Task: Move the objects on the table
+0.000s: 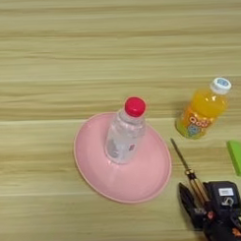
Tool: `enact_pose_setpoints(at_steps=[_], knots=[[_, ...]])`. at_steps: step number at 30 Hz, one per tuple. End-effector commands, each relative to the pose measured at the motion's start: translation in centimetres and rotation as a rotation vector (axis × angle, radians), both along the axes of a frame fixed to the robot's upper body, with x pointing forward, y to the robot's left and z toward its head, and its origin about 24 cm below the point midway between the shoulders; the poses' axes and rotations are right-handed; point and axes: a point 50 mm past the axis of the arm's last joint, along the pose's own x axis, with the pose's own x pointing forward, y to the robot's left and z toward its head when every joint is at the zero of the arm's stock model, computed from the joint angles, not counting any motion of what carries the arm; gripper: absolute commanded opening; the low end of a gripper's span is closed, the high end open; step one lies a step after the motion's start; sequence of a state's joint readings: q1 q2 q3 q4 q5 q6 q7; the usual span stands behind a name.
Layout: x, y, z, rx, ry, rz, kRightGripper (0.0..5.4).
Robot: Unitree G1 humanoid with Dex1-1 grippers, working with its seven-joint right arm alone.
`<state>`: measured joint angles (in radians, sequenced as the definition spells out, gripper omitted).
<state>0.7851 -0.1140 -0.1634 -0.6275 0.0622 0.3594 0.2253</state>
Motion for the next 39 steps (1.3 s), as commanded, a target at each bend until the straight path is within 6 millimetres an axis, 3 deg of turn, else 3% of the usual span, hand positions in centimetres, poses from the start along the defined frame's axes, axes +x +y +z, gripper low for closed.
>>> enact_pose_setpoints(at_steps=[1, 12, 30, 39], knots=[[-1.6, -0.8, -1.5, -0.02, 0.141, -0.048, 2.15], [-1.3, -0.5, -1.1, 0.001, 0.107, -0.048, 0.94], [0.7, -0.5, 2.8, -0.01, -0.096, -0.024, 0.93], [1.4, 0.4, 4.5, 0.003, -0.187, 0.034, 0.93]])
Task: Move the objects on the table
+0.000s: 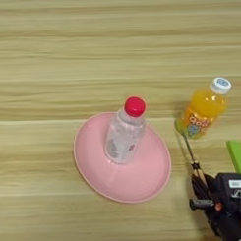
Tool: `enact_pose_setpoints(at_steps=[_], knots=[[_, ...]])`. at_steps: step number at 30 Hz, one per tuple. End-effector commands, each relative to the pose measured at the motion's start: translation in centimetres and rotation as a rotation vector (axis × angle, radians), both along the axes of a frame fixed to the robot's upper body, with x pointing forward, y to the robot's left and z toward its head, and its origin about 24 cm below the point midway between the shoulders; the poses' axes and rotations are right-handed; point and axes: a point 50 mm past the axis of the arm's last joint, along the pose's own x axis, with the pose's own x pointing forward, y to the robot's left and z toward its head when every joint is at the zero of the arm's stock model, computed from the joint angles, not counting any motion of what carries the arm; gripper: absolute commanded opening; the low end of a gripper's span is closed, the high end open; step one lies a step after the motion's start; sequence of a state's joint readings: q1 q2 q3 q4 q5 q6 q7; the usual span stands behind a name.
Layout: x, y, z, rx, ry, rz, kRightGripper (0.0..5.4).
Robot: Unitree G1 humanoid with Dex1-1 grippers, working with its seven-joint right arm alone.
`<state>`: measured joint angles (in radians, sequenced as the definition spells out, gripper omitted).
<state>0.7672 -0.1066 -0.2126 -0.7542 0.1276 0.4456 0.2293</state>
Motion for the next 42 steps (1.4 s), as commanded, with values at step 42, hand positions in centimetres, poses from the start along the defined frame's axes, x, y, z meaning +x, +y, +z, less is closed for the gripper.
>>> enact_pose_setpoints(at_steps=[42], knots=[[2.8, 5.0, 1.8, 0.061, -0.108, 0.199, 0.93]])
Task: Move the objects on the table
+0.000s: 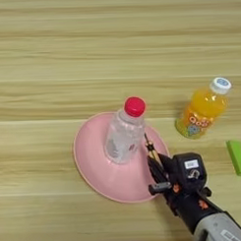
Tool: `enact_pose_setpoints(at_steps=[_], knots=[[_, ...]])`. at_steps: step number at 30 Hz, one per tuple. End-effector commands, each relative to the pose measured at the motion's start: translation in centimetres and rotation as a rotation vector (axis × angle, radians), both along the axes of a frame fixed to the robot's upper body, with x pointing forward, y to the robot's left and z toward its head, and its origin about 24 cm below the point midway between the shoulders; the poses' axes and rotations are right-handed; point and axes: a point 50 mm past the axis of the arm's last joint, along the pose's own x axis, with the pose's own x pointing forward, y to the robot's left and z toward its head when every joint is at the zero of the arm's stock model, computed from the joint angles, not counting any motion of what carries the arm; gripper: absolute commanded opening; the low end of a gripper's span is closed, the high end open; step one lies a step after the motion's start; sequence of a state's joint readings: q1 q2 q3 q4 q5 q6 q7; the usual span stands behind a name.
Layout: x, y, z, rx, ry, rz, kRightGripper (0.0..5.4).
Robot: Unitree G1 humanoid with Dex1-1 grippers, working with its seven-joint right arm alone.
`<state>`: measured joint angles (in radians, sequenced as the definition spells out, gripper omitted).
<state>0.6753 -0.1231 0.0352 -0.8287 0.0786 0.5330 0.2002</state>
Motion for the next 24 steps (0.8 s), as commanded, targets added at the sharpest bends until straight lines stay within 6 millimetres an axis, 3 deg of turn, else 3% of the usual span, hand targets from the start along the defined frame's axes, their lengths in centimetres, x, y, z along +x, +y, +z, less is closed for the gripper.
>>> enact_pose_setpoints(at_steps=[1, 24], knots=[[0.36, -0.11, 0.9, -0.025, -0.057, -0.001, 0.93], [0.2, 0.19, 0.45, -0.031, -0.012, 0.015, 0.93]])
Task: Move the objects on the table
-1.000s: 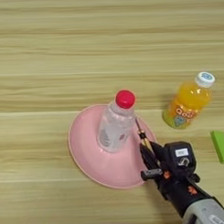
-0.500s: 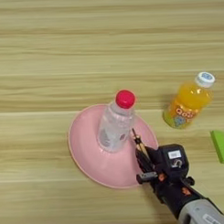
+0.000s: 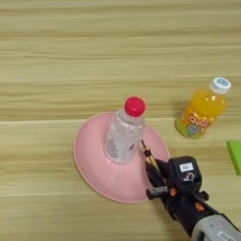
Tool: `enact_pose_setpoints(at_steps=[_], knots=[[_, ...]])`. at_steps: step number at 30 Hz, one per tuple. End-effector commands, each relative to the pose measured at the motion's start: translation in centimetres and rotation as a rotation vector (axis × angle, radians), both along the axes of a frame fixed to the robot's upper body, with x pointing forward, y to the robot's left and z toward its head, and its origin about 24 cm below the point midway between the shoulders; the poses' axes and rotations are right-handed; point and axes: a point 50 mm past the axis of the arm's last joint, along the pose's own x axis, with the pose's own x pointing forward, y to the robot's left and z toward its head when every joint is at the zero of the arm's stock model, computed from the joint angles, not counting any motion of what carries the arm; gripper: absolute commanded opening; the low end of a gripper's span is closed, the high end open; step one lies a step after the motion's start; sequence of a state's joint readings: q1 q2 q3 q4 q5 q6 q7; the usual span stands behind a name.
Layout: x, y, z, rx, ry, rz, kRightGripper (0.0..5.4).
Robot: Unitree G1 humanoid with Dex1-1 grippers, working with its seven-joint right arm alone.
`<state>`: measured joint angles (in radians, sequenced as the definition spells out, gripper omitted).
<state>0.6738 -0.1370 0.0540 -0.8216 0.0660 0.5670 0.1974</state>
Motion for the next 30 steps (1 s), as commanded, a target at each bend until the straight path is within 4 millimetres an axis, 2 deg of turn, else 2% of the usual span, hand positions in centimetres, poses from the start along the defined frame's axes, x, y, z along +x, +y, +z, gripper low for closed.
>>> enact_pose_setpoints(at_steps=[1, 6, 7, 10, 30], knots=[[0.33, -0.03, 0.89, -0.02, -0.053, 0.0, 0.93], [0.27, -0.17, 0.69, -0.023, -0.04, -0.008, 0.93], [0.26, -0.18, 0.67, -0.023, -0.039, -0.009, 1.21], [0.25, -0.18, 0.65, -0.023, -0.038, -0.009, 1.63], [0.28, -0.24, 1.02, -0.026, -0.054, -0.012, 3.68]])
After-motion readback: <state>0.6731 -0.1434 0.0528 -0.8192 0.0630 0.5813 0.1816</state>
